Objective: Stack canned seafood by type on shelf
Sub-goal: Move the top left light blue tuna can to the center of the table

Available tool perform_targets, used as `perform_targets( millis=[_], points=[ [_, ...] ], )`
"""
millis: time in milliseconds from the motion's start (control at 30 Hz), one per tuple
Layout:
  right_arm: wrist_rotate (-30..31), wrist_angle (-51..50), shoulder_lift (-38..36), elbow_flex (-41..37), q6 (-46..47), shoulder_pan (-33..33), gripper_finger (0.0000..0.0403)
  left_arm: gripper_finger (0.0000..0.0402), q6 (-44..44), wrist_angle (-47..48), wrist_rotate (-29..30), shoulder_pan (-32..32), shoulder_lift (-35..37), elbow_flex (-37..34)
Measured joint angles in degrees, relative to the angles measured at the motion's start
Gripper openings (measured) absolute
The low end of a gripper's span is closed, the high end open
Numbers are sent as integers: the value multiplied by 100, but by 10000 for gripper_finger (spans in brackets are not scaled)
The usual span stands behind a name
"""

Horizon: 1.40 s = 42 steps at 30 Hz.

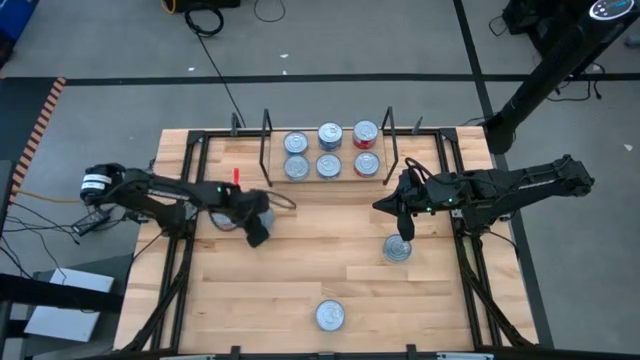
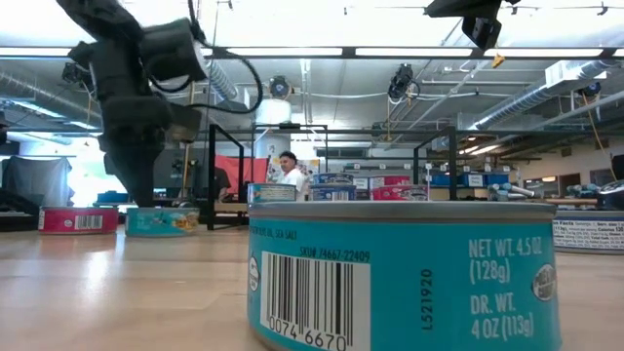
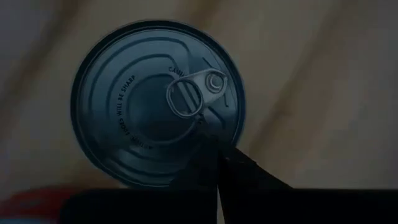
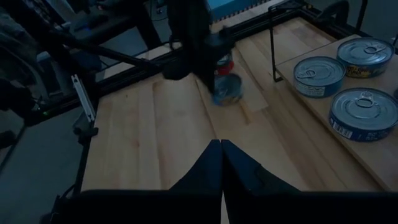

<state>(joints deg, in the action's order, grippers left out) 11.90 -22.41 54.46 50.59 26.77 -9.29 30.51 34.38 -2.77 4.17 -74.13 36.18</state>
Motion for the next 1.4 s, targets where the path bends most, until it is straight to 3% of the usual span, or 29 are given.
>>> perform_targets(
  millis=[200,367,700,900,1133,1400],
  points=[
    [-2,-4,0,0,-143,-1,9,0,922,-1223,175,-893,-256,7],
    [-144,-11,0,0,-244,1,9,0,1272,-2054,409,-1327,-1020,397],
    [-714,-64,0,2,-425,-12,9,0,1286,-2384,682,-1620,-2967,2480],
    [-753,-60,1,2,-602,-10,9,0,749,-2313,801,-1666,-3152,3258],
    [-349,-9,18,2,-328,-80,9,0,-108,-2521,683,-1549,-2330,2826],
    [-95,595,785,7,1,-564,9,0,-182,-4530,510,-1389,-1416,1066]
  ],
)
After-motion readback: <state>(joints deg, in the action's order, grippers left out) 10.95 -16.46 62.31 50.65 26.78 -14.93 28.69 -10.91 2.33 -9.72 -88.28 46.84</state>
